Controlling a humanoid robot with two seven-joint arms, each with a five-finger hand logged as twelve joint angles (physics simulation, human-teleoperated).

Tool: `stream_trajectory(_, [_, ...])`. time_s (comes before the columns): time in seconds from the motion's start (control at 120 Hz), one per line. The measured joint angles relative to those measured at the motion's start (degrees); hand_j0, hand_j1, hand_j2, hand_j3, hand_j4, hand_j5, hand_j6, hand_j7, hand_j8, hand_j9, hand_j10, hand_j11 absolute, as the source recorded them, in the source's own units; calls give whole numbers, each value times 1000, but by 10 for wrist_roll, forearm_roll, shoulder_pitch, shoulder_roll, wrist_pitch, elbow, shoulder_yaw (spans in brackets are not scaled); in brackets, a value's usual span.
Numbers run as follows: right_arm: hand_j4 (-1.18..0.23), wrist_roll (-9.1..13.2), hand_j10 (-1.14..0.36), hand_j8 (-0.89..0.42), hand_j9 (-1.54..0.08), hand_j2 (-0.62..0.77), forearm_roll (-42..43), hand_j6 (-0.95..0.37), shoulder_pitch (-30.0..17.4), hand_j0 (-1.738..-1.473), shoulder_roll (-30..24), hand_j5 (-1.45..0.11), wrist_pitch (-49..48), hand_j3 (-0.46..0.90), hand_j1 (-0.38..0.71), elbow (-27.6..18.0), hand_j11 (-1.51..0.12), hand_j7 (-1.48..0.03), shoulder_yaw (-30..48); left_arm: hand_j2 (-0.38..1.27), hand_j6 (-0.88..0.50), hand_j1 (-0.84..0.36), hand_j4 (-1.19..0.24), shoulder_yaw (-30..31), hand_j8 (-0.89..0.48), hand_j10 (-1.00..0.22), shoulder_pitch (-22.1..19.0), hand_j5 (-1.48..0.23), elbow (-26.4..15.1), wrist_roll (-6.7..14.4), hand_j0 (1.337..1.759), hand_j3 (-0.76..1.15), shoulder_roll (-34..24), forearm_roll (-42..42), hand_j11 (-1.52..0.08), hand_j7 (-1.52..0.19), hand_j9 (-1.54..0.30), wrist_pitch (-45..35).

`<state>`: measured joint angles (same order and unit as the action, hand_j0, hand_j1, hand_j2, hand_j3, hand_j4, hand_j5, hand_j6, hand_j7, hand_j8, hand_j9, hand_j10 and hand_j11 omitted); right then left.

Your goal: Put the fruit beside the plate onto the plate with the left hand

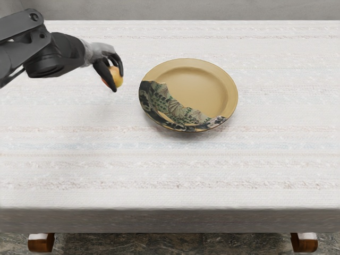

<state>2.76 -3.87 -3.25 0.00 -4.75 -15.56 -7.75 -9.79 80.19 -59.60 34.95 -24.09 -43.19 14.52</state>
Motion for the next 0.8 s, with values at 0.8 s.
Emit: stream_trajectory(0.8, [-13,0,-13,-13,-17,-3,0,-13,0,-1658,0,-17,0,0,-333,0,-17,-17,-1,403,-213,-406,-794,-152,-181,-431,-47,-1209,25,0,1644,0,84,79,-1184,-1200,-1187,15])
